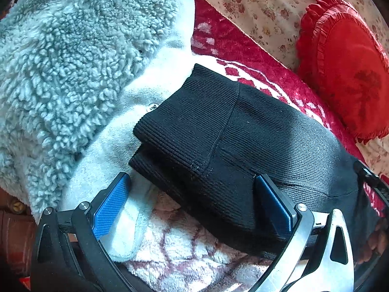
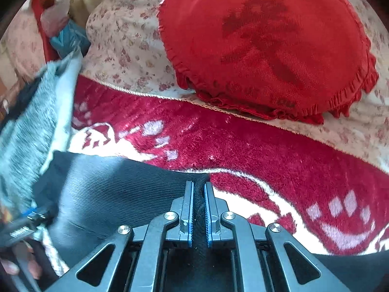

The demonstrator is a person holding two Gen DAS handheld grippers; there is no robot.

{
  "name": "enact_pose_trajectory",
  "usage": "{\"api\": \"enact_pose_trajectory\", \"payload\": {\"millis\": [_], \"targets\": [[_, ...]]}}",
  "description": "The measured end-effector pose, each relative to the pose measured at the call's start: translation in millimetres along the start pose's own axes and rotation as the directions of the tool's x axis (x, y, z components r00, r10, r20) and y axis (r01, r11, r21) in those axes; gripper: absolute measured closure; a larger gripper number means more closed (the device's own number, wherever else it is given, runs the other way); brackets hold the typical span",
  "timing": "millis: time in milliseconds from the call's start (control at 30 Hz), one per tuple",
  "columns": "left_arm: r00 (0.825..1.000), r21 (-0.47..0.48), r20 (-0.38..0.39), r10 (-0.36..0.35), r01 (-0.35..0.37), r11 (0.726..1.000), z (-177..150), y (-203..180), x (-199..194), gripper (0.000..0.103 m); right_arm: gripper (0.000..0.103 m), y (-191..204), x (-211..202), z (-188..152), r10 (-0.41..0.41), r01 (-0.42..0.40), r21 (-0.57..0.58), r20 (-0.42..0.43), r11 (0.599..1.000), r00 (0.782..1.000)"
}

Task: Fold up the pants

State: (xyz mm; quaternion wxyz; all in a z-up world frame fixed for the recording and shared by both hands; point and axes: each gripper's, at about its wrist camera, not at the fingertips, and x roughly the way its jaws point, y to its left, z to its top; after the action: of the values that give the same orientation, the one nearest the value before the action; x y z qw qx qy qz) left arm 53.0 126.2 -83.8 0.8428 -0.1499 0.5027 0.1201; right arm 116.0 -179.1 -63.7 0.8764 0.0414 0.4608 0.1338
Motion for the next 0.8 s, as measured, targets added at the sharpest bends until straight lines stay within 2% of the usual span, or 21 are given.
{"api": "enact_pose_trajectory", "payload": {"millis": [67, 133, 167, 333, 400, 467, 633, 700, 800], "targets": [[1.000, -0.007, -0.005, -0.001, 0.001, 1.000, -1, 2, -6, 0.001, 0.093, -3, -16, 0, 0.025, -0.025, 0.029, 0.007, 0.999, 1.000], [1.000, -0.016, -0.007, 0.000, 0.000, 1.000, 0, 5, -10, 0.001, 0.089, 1, -33, -4, 0.006, -0.006, 0.018, 0.021, 1.000, 1.000], [1.000, -0.024, -0.004, 0.002, -0.003, 1.000, 0, 7, -12, 0.001, 0.089, 6, -44, -9, 0.023, -0.023, -0.004, 0.027, 1.000, 0.999], [1.000, -0.062, -0.002, -0.017, 0.017, 0.998, -3, 12, -22, 0.001, 0.079, 51, -68, -47, 0.184, -0.183, -0.132, -0.007, 0.974, 0.983], [1.000, -0.048, 0.019, -0.019, 0.020, 0.999, -5, 7, -31, 0.001, 0.078, 72, -65, -62, 0.209, -0.213, -0.189, -0.040, 0.958, 0.977], [0.999, -0.026, 0.033, -0.021, 0.022, 0.999, -7, 1, -38, 0.001, 0.078, 88, -55, -70, 0.176, -0.184, -0.233, -0.054, 0.955, 0.983], [0.999, 0.033, 0.032, -0.010, 0.009, 0.999, -17, -16, -36, 0.001, 0.078, 99, -34, -88, 0.132, -0.158, -0.223, -0.125, 0.962, 0.983], [1.000, 0.050, 0.010, -0.005, 0.005, 0.999, -21, -21, -29, 0.001, 0.078, 107, -37, -100, 0.091, -0.114, -0.275, -0.095, 0.955, 0.991], [1.000, 0.060, -0.005, 0.003, -0.003, 0.998, -27, -24, -24, 0.001, 0.078, 106, -39, -101, 0.086, -0.109, -0.268, -0.096, 0.957, 0.992]]}}
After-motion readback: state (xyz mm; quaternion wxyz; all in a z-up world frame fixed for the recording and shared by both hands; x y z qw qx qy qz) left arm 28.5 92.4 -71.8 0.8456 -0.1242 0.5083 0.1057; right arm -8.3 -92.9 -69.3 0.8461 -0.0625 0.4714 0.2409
